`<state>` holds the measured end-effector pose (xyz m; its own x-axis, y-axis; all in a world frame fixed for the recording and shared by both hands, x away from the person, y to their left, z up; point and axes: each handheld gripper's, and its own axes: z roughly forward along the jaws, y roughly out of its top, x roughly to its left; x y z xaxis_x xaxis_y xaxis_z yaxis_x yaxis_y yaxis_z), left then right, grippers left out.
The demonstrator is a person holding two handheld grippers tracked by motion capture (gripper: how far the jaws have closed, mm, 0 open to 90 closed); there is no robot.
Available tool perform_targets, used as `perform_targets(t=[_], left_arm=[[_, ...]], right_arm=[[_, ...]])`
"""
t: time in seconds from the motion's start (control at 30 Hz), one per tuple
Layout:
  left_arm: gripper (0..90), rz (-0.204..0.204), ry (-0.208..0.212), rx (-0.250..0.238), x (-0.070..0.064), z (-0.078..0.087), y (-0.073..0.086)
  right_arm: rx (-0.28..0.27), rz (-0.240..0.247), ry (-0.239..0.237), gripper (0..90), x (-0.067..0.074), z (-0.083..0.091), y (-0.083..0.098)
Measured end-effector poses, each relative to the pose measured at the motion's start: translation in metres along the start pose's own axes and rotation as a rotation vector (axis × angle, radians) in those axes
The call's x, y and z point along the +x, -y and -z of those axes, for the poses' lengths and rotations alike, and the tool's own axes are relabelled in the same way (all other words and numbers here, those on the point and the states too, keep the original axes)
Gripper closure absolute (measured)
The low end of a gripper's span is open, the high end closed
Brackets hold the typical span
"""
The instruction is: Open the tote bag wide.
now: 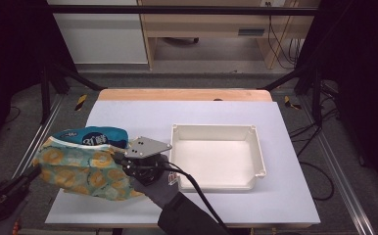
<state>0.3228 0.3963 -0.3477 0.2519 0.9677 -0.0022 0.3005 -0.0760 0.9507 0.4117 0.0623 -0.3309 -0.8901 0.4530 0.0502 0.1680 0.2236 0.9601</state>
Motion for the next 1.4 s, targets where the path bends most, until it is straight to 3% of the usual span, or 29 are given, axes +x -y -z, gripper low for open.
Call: perform_targets(t=[0.5, 1.2, 1.4], left_arm=[[89.7, -0.026, 0.027, 0.069, -0.008, -0.017, 0.014], [89.7, -0.07, 0.085, 0.153, -0.016, -0.047, 0.041], [89.7, -0.08, 0.088, 0.204, -0.015, -0.056, 0.052]], right_arm=[[0.052, -0.051, 0.027, 89.7, -0.008, -0.004, 0.033], [0.114, -0.105, 0.091, 89.7, -0.008, -0.014, 0.076], [0.14, -0.121, 0.103, 89.7, -0.01, -0.017, 0.087]])
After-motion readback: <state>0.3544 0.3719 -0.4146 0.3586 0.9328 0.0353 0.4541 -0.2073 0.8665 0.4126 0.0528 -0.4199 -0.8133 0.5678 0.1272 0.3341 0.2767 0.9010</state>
